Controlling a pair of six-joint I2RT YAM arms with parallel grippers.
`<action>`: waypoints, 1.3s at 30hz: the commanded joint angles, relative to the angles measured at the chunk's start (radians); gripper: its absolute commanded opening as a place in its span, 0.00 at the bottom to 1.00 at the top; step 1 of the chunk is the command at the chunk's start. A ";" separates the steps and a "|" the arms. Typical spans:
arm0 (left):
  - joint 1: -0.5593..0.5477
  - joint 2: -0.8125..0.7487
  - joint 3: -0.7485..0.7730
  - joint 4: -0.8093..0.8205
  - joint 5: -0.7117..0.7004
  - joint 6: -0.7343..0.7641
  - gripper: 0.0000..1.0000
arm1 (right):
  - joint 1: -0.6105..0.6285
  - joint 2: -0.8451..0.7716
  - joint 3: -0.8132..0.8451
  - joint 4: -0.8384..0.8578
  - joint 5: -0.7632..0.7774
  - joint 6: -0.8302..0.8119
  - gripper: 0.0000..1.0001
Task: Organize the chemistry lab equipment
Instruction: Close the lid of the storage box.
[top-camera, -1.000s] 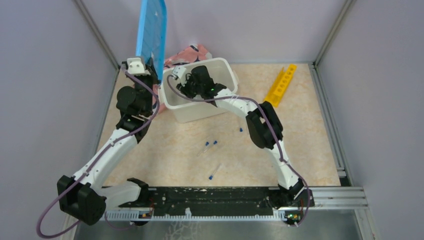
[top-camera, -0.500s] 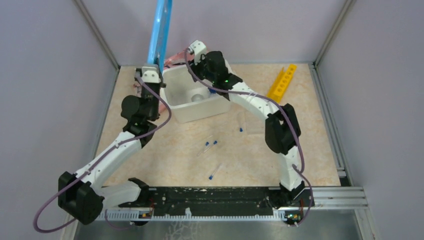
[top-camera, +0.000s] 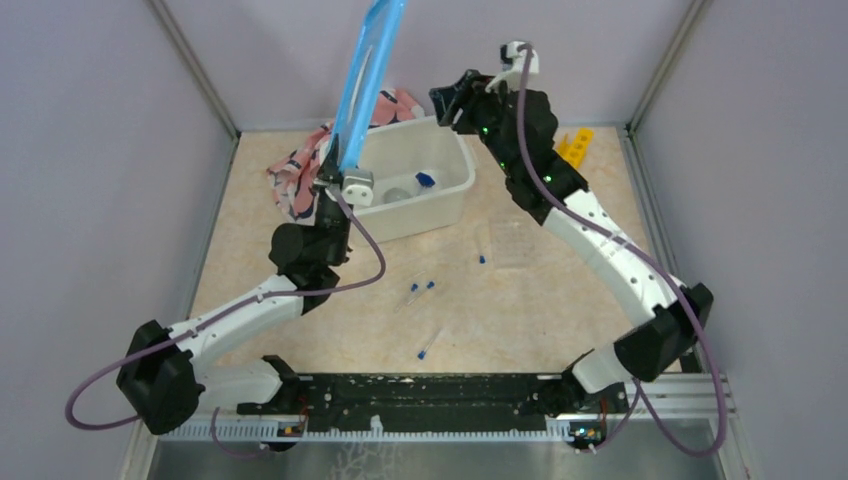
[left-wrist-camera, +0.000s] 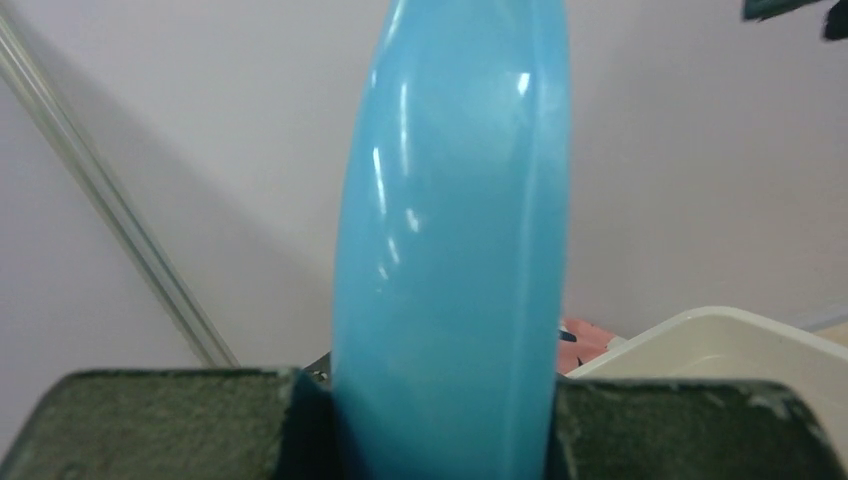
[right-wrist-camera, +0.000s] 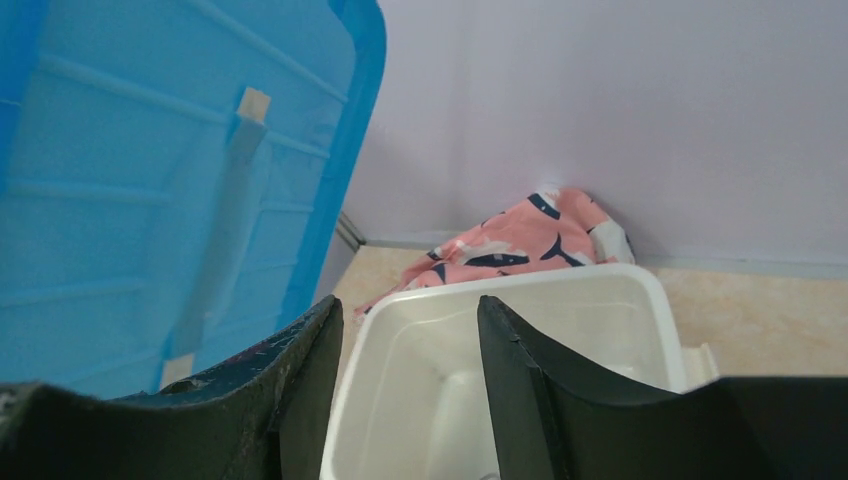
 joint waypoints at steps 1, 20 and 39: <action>-0.021 -0.002 -0.019 0.133 -0.020 0.105 0.00 | -0.030 -0.135 -0.122 0.001 0.016 0.214 0.52; -0.101 0.045 -0.076 0.135 0.028 0.360 0.00 | -0.088 -0.279 -0.092 -0.021 -0.149 0.387 0.52; -0.176 0.102 -0.065 0.139 0.061 0.517 0.00 | -0.140 -0.240 -0.078 -0.050 -0.272 0.472 0.52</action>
